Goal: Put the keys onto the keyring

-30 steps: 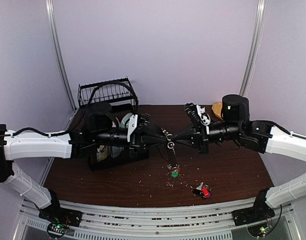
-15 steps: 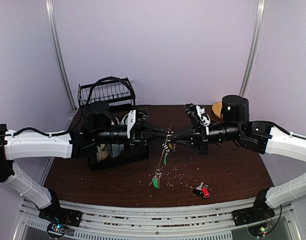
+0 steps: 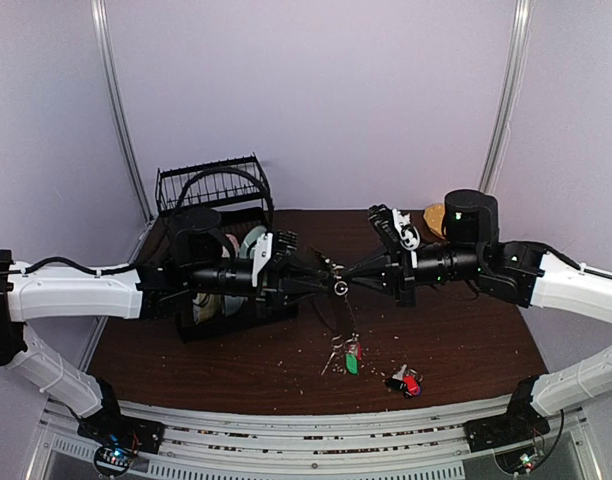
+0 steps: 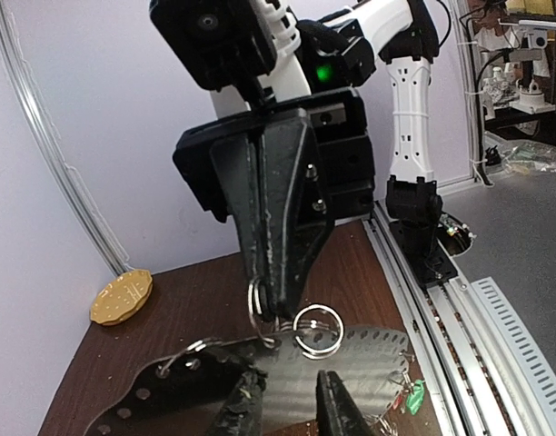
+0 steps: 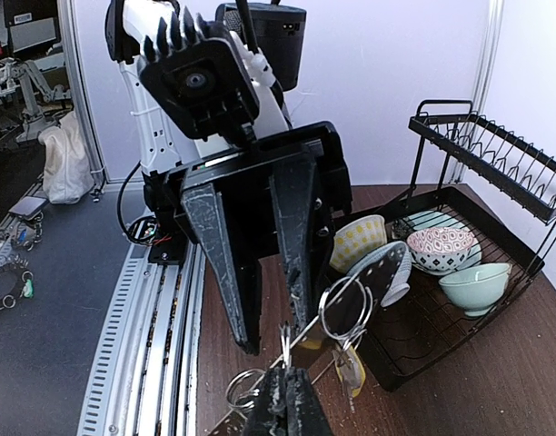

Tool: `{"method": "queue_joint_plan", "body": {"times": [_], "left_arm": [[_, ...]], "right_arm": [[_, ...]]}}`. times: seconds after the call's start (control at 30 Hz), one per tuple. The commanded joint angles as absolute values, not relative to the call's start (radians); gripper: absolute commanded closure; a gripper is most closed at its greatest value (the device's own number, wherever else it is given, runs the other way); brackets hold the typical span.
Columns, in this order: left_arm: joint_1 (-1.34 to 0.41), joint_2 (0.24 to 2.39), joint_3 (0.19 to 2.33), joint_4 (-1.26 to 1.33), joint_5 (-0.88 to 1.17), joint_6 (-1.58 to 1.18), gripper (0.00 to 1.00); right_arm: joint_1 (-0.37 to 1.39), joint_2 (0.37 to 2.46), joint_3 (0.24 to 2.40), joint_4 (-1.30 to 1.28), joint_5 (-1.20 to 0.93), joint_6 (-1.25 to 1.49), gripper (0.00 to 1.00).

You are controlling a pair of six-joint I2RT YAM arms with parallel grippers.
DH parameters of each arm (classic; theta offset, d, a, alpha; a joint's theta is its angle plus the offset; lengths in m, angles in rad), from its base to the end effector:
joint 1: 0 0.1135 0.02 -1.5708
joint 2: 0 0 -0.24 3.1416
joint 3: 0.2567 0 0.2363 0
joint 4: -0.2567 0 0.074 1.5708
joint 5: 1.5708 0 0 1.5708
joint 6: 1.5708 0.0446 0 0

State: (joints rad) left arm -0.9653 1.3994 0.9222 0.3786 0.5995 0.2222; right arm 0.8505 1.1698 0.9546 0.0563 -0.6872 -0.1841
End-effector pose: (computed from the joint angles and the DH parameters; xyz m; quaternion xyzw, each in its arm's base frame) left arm 0.1614 -0.2774 0.2874 0.5605 0.4759 -0.4368 0.5182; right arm 0.1565 0.2212 0.3271 -0.5443 0.5147 0.4420 0.4934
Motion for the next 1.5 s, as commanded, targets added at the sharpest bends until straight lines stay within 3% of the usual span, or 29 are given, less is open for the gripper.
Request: {"method": "queue_joint_plan", "body": {"times": [0.0, 0.2, 0.5, 0.67, 1.03, 1.17, 1.47], "left_arm": [[-0.959, 1.411, 0.948, 0.463, 0.625, 0.166, 0.81], [-0.96, 1.413, 0.918, 0.58, 0.618, 0.081, 0.84], [-0.969, 1.43, 0.94, 0.546, 0.593, 0.1, 0.89], [-0.983, 1.443, 0.946, 0.531, 0.554, 0.113, 0.83], [-0.999, 1.443, 0.946, 0.549, 0.48, 0.142, 0.9], [-1.0, 1.436, 0.939, 0.566, 0.485, 0.145, 1.0], [-1.002, 1.422, 0.912, 0.587, 0.509, 0.154, 1.0]], "right_arm": [[0.85, 1.144, 0.953, 0.103, -0.686, -0.184, 1.0], [0.85, 1.156, 0.951, 0.112, -0.687, -0.184, 1.0], [0.85, 1.157, 0.954, 0.122, -0.69, -0.175, 1.0], [0.85, 1.158, 0.953, 0.129, -0.683, -0.165, 1.0], [0.851, 1.164, 0.961, 0.112, -0.685, -0.17, 1.0], [0.85, 1.166, 0.963, 0.104, -0.686, -0.175, 1.0], [0.851, 1.166, 0.954, 0.104, -0.68, -0.163, 1.0]]}}
